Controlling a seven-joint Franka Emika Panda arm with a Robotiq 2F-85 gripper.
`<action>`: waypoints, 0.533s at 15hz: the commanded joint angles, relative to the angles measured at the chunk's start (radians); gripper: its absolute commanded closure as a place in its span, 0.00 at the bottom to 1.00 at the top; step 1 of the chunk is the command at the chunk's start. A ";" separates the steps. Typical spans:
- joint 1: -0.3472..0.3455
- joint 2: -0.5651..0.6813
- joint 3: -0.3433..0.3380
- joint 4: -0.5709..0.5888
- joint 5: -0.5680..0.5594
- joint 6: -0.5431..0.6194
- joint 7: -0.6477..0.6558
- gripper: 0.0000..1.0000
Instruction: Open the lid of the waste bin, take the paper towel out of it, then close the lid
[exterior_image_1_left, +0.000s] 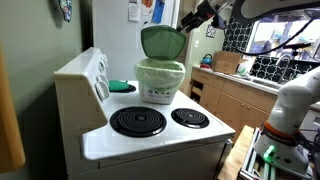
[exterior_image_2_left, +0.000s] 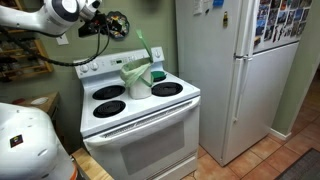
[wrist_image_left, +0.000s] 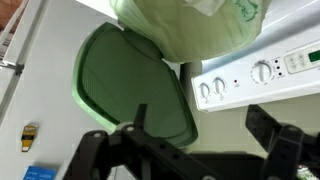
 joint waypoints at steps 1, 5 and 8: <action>-0.011 0.107 0.042 0.037 -0.067 -0.053 0.113 0.00; -0.031 0.255 0.098 0.064 -0.115 -0.063 0.257 0.00; -0.055 0.369 0.112 0.103 -0.164 -0.038 0.390 0.00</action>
